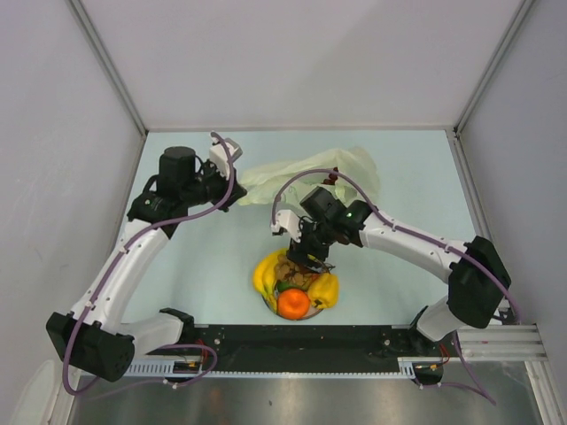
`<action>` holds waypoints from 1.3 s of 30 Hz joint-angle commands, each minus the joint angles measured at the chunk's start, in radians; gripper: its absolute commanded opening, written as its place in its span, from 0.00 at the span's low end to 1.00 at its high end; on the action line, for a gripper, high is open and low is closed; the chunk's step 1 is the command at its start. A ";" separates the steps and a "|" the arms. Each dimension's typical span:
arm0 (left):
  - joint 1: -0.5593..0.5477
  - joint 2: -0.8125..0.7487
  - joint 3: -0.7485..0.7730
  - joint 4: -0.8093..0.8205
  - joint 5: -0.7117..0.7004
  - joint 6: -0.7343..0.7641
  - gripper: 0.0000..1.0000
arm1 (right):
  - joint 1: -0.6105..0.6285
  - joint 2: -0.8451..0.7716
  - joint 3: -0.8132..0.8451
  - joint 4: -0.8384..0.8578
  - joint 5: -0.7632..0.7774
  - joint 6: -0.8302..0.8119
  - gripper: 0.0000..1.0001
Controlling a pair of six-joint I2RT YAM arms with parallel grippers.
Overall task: Take the fake fruits out of the plastic bag
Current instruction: Adjust the fake fruit on the plate.
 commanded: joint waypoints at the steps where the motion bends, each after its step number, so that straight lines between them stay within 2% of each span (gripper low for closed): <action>1: 0.018 -0.039 -0.013 0.033 0.035 -0.032 0.02 | 0.034 0.022 0.015 0.012 -0.015 -0.095 0.73; 5: 0.025 -0.044 -0.017 0.035 0.037 -0.033 0.02 | 0.084 0.008 0.013 -0.005 -0.014 -0.159 0.55; 6: 0.025 -0.044 -0.020 0.038 0.037 -0.035 0.02 | 0.100 0.005 0.013 -0.022 -0.005 -0.176 0.46; 9: 0.026 -0.044 -0.024 0.041 0.041 -0.038 0.01 | 0.163 -0.017 0.013 -0.065 0.028 -0.237 0.28; 11: 0.028 -0.046 -0.024 0.043 0.044 -0.041 0.01 | 0.193 -0.035 0.013 -0.083 0.047 -0.268 0.19; 12: 0.028 -0.044 -0.025 0.047 0.046 -0.042 0.02 | 0.219 -0.052 0.013 -0.097 0.054 -0.279 0.07; 16: 0.028 -0.046 -0.030 0.052 0.052 -0.048 0.02 | 0.267 -0.087 0.013 -0.122 0.086 -0.312 0.00; 25: 0.029 -0.049 -0.043 0.069 0.067 -0.071 0.02 | 0.293 -0.090 0.013 -0.107 0.110 -0.329 0.00; 34: 0.043 -0.064 -0.050 0.069 0.069 -0.078 0.02 | 0.299 -0.035 0.013 -0.010 0.124 -0.323 0.01; 37: 0.049 -0.070 -0.059 0.073 0.074 -0.084 0.02 | 0.307 -0.021 0.015 -0.004 0.123 -0.323 0.13; 38: 0.051 -0.070 -0.062 0.073 0.075 -0.085 0.02 | 0.312 -0.017 0.015 -0.007 0.130 -0.320 0.33; 39: 0.052 -0.070 -0.063 0.075 0.077 -0.087 0.02 | 0.313 -0.018 0.015 -0.007 0.141 -0.316 0.44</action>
